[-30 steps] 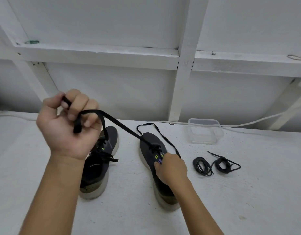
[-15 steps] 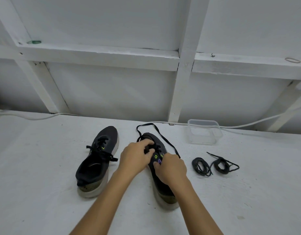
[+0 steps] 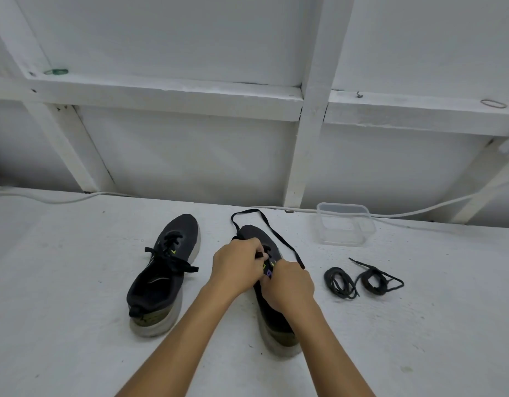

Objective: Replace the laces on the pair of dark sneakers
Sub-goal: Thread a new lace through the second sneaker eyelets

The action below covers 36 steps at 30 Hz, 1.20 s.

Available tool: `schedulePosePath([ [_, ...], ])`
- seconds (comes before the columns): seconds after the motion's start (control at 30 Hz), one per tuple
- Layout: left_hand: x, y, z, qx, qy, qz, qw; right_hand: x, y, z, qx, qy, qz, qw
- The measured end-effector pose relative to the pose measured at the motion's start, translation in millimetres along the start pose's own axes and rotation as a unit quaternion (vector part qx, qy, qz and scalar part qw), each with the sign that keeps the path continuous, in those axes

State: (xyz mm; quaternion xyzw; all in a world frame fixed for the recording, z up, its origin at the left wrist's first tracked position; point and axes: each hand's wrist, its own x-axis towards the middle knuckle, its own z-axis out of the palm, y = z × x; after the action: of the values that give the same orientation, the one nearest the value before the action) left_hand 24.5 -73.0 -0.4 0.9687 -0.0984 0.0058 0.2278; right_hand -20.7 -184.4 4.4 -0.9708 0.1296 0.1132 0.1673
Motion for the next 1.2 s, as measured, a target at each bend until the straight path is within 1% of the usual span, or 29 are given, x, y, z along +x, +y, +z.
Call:
schedulePosePath([
  [0.07,0,-3,-3,-0.015,0.000,-0.017,1.000,-2,-3,-1,0.007,-0.010,-0.002,1.000],
  [0.13,1,-9,-11,-0.031,-0.020,-0.023,0.999,-5,-7,3,0.045,-0.031,-0.004,0.998],
  [0.2,3,-17,-21,-0.077,-0.043,-0.024,0.996,-7,-8,5,0.086,-0.054,0.003,0.995],
  [0.23,2,-23,-26,-0.107,-0.041,-0.026,0.993,-7,-6,4,0.103,-0.060,0.006,0.993],
  [0.33,0,-39,-41,-0.209,0.021,-0.040,0.977,1,8,-3,0.156,-0.038,0.000,0.987],
  [0.37,0,-42,-46,-0.262,0.035,-0.053,0.963,5,11,-5,0.162,-0.017,-0.008,0.987],
  [0.43,5,-40,-58,-0.384,0.037,-0.071,0.920,12,10,-6,0.181,0.008,-0.044,0.982],
  [0.5,12,-31,-70,-0.504,0.016,-0.058,0.862,21,2,-9,0.225,-0.015,-0.099,0.969],
  [0.57,23,-20,-81,-0.616,-0.006,-0.030,0.787,30,-8,-13,0.234,-0.047,-0.147,0.960],
  [0.6,28,-16,-86,-0.641,-0.010,-0.016,0.768,35,-10,-15,0.239,-0.056,-0.164,0.955],
  [0.63,33,-14,-90,-0.634,-0.004,-0.005,0.773,40,-11,-18,0.258,-0.058,-0.173,0.949],
  [0.67,38,-14,-93,-0.607,0.008,0.004,0.795,44,-10,-23,0.293,-0.057,-0.171,0.939],
  [0.77,43,-23,-90,-0.485,0.050,0.005,0.873,52,1,-35,0.408,-0.051,-0.117,0.904],
  [0.8,44,-30,-87,-0.406,0.059,0.004,0.912,53,5,-36,0.419,-0.043,-0.102,0.901],
  [0.83,46,-38,-82,-0.275,0.053,0.004,0.960,54,8,-35,0.419,-0.034,-0.084,0.903],
  [0.87,46,-44,-76,-0.124,0.018,-0.007,0.992,54,10,-32,0.414,-0.029,-0.063,0.908],
  [0.9,44,-48,-71,-0.004,-0.017,-0.033,0.999,53,12,-27,0.398,-0.028,-0.049,0.916],
  [0.93,40,-50,-65,0.066,-0.029,-0.061,0.995,52,13,-20,0.375,-0.032,-0.047,0.925],
  [0.97,35,-52,-58,0.092,-0.014,-0.076,0.993,51,13,-14,0.351,-0.038,-0.051,0.934],
  [1.0,30,-53,-50,0.085,0.022,-0.079,0.993,50,10,-9,0.335,-0.037,-0.050,0.940],
  [1.03,24,-53,-41,0.047,0.058,-0.084,0.994,50,8,-5,0.319,-0.029,-0.043,0.946],
  [1.07,18,-51,-34,-0.015,0.071,-0.105,0.992,50,6,-3,0.303,-0.014,-0.034,0.952],
  [1.13,9,-46,-19,-0.110,0.022,-0.167,0.980,50,1,0,0.287,0.001,-0.024,0.958],
  [1.17,6,-42,-12,-0.127,0.002,-0.185,0.974,50,0,2,0.294,0.003,-0.027,0.955],
  [1.2,4,-39,-7,-0.137,0.003,-0.194,0.972,50,0,4,0.303,0.004,-0.036,0.952],
])
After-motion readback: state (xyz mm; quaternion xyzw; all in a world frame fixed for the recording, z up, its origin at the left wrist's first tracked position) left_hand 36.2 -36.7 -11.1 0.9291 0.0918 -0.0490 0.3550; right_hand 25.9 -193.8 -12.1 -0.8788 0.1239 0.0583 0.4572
